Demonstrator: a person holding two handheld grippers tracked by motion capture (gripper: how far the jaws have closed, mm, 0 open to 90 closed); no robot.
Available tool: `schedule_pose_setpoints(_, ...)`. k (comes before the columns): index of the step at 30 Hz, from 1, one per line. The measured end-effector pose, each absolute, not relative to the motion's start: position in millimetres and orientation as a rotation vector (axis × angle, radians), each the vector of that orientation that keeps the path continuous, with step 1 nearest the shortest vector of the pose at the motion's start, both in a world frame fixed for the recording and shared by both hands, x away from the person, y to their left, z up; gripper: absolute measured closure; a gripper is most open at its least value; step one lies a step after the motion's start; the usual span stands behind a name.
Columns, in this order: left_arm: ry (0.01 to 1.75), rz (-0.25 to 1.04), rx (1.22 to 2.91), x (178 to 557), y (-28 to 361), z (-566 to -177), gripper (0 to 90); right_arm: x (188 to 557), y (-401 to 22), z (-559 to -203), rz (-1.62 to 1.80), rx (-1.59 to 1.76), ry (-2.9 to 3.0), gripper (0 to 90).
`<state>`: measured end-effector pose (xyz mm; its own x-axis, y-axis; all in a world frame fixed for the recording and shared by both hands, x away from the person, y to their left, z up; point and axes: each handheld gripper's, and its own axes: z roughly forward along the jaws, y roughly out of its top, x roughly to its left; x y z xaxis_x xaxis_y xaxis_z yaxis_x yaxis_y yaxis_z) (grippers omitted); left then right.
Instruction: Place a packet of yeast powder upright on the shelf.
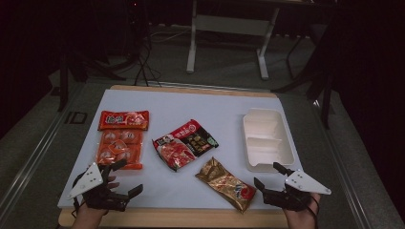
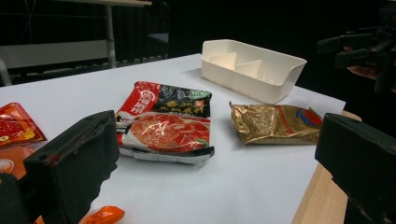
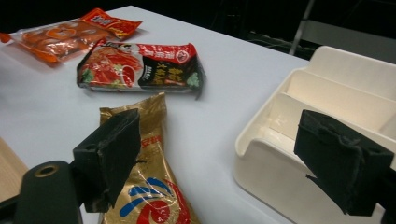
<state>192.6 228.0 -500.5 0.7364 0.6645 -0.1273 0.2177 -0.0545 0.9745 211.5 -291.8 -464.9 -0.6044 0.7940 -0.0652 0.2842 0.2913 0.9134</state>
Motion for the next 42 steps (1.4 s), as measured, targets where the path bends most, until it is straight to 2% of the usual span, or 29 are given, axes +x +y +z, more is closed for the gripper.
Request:
schedule_pose_setpoints(10, 0.729, 0.412, 1.626, 193.9, 228.1, -501.6, 0.0, 213.0, -290.8, -462.1, 1.290, 0.928, 2.055, 15.9)
schedule_pose_setpoints(15, 0.731, 0.422, 1.642, 193.8, 227.1, -501.7, 0.0, 216.0, -289.0, -458.0, 1.288, 0.903, 2.105, 13.2)
schedule_pose_setpoints(23, 0.735, 0.443, 1.607, 193.3, 228.4, -500.8, 0.0, 220.4, -284.5, -438.2, 1.271, 0.931, 2.114, 12.5)
schedule_pose_setpoints(42, 0.744, 0.391, 1.620, 194.7, 223.8, -503.1, 0.0, 245.1, -250.6, -406.8, 1.303, 0.838, 2.185, 9.9)
